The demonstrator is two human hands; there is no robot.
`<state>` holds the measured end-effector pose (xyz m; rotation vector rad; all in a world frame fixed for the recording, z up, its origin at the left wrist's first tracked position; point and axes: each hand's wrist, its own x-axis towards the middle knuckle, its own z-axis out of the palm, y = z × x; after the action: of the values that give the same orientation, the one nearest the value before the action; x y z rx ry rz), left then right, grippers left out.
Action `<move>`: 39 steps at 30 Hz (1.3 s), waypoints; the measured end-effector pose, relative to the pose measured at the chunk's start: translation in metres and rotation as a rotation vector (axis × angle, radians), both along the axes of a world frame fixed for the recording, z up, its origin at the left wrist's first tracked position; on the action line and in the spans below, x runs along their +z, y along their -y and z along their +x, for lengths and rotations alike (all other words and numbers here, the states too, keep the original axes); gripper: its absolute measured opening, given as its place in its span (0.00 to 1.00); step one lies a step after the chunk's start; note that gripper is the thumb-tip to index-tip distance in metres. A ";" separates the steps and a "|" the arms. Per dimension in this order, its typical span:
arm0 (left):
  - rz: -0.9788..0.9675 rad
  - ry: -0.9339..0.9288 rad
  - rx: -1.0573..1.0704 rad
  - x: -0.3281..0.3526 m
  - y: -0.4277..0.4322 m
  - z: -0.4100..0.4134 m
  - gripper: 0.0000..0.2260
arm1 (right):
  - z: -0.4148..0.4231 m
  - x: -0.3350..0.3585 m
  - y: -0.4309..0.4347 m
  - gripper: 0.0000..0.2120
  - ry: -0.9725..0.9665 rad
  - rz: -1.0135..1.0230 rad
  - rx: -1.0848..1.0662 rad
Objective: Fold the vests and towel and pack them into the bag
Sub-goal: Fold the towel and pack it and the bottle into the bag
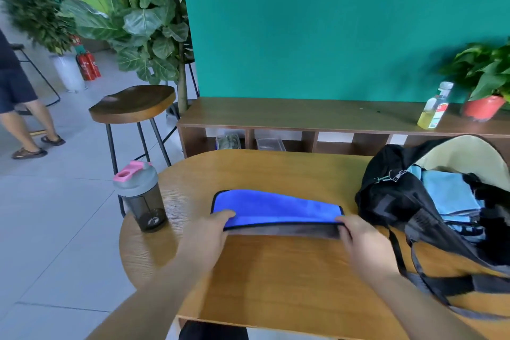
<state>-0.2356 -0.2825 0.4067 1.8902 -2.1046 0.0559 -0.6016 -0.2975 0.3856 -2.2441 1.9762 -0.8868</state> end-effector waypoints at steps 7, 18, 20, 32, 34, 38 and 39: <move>-0.087 -0.151 0.091 0.135 0.072 0.004 0.08 | 0.012 0.137 0.072 0.12 0.130 -0.189 -0.070; -0.362 -0.745 0.101 0.232 0.136 -0.010 0.08 | 0.024 0.237 0.137 0.12 0.012 -0.207 -0.264; -0.420 -0.676 0.102 0.234 0.134 -0.013 0.10 | 0.023 0.243 0.138 0.13 0.102 -0.262 -0.250; 0.060 -0.502 0.020 -0.007 0.008 -0.001 0.10 | -0.007 0.028 0.024 0.11 0.073 0.069 0.024; 0.159 -0.441 0.038 -0.035 -0.015 0.007 0.13 | -0.012 -0.009 0.002 0.12 0.005 0.174 0.055; 0.177 -0.478 0.075 -0.048 -0.040 0.014 0.15 | -0.014 -0.038 -0.025 0.15 -0.016 0.226 0.086; 0.177 -0.510 0.086 -0.047 -0.044 0.014 0.15 | -0.014 -0.041 -0.030 0.17 0.000 0.229 0.081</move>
<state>-0.2221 -0.2388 0.3595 1.8404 -1.7245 -0.5511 -0.6154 -0.2674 0.3448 -2.1770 1.8642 -0.6173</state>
